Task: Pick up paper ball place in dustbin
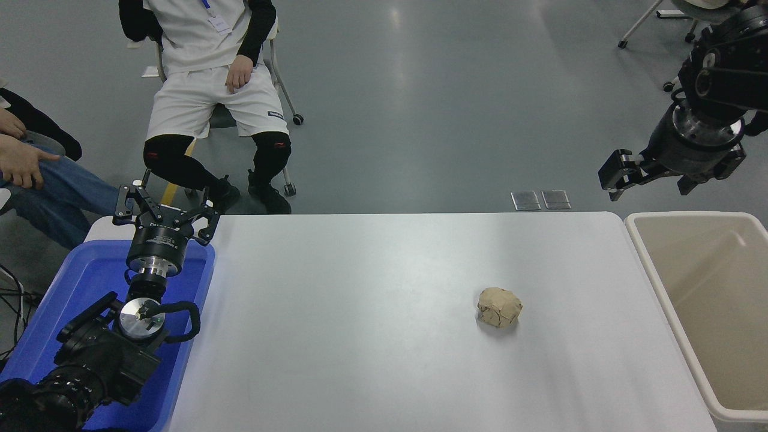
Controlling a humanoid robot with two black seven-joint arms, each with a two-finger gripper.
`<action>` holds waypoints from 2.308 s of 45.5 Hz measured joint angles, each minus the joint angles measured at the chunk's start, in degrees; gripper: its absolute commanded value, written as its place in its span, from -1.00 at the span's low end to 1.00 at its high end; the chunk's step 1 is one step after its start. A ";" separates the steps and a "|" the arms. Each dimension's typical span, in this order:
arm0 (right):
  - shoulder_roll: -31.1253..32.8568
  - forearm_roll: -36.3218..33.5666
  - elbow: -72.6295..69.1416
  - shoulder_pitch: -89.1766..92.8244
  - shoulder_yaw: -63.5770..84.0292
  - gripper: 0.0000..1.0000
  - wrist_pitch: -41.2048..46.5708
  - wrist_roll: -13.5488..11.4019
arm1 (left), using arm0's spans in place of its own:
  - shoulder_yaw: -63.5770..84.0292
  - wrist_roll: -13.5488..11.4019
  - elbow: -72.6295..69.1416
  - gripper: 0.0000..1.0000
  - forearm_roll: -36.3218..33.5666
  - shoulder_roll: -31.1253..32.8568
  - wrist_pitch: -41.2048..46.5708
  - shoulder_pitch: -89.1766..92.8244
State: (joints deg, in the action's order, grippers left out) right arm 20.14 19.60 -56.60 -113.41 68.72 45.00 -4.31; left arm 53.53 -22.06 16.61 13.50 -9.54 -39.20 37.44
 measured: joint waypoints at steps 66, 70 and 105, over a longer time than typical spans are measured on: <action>0.05 -0.34 0.08 0.06 -1.00 1.00 0.00 0.00 | 0.00 0.01 0.00 0.98 -0.05 0.00 -0.09 0.00; 0.04 -0.92 0.11 0.17 -1.28 1.00 0.00 0.00 | 0.00 0.01 0.00 0.98 -0.05 -0.01 -0.09 0.00; -2.04 -2.12 1.13 9.02 -12.43 1.00 -0.01 -0.30 | 0.00 0.06 0.00 0.98 -0.05 0.01 -0.09 0.00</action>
State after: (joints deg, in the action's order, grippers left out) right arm 18.10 17.48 -55.48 -104.39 56.28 44.99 -4.61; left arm 53.53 -22.00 16.61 13.45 -9.53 -39.28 37.44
